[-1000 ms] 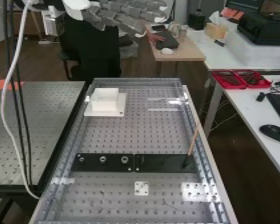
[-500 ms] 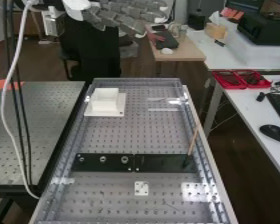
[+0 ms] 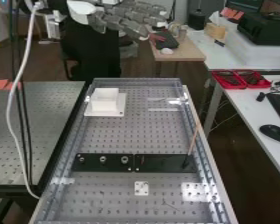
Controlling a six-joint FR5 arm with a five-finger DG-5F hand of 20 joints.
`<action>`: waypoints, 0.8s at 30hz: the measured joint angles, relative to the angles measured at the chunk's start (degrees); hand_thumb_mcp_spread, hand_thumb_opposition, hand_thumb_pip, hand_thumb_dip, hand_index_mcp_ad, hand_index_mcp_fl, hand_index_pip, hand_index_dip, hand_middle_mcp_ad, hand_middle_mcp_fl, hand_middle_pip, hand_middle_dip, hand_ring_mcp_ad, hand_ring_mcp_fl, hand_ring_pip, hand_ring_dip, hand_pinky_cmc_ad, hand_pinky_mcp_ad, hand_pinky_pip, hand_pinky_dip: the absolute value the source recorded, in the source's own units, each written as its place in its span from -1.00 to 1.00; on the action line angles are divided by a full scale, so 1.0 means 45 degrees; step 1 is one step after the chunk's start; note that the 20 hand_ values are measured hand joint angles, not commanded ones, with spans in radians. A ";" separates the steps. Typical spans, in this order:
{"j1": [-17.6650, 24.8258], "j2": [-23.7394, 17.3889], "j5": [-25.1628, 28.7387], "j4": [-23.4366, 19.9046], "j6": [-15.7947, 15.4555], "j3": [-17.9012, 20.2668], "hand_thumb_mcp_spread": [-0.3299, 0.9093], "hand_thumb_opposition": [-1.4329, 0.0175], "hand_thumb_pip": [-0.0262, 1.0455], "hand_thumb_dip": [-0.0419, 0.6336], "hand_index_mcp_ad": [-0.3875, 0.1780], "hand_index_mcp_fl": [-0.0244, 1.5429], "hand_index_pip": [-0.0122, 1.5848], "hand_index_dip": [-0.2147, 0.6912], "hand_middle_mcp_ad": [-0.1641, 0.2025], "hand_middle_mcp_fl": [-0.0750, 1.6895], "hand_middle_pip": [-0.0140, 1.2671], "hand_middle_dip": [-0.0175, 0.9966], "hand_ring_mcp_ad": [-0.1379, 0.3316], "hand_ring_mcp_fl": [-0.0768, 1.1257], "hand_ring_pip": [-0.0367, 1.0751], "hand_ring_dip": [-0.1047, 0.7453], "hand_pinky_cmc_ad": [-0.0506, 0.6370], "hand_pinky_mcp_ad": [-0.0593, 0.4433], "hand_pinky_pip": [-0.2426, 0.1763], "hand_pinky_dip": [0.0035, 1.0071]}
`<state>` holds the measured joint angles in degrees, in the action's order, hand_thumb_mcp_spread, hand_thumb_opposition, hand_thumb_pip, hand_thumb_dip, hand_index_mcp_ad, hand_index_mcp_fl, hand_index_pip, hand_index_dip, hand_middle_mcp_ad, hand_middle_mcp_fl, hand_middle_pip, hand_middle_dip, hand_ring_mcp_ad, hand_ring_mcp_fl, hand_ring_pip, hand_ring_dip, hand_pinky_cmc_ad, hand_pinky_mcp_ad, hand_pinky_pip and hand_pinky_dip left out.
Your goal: Grab the drill bit and place it in the clear container
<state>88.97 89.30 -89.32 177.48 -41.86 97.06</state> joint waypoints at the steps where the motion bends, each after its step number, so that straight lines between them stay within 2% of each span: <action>1: 0.0000 -0.0001 -0.0002 -0.0007 0.0006 0.0000 -0.29 0.03 -0.42 -0.83 0.86 -0.94 -0.88 -0.53 0.67 -0.83 -0.73 -0.93 0.58 -0.85 -0.74 -1.00 0.31 0.34 -0.30 -0.47; 4: -0.0006 -0.0001 0.0059 -0.0024 0.0008 -0.0004 -0.29 0.03 -0.42 -0.84 0.86 -0.94 -0.88 -0.53 0.67 -0.83 -0.73 -0.93 0.58 -0.85 -0.74 -1.00 0.28 0.28 -0.30 -0.47; 24: -0.0022 0.0029 0.0047 -0.0096 0.0063 -0.0085 -0.29 0.03 -0.42 -0.84 0.86 -0.94 -0.88 -0.53 0.67 -0.83 -0.73 -0.93 0.58 -0.85 -0.74 -1.00 0.25 0.28 -0.28 -0.47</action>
<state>88.87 89.43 -89.10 177.05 -41.58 96.68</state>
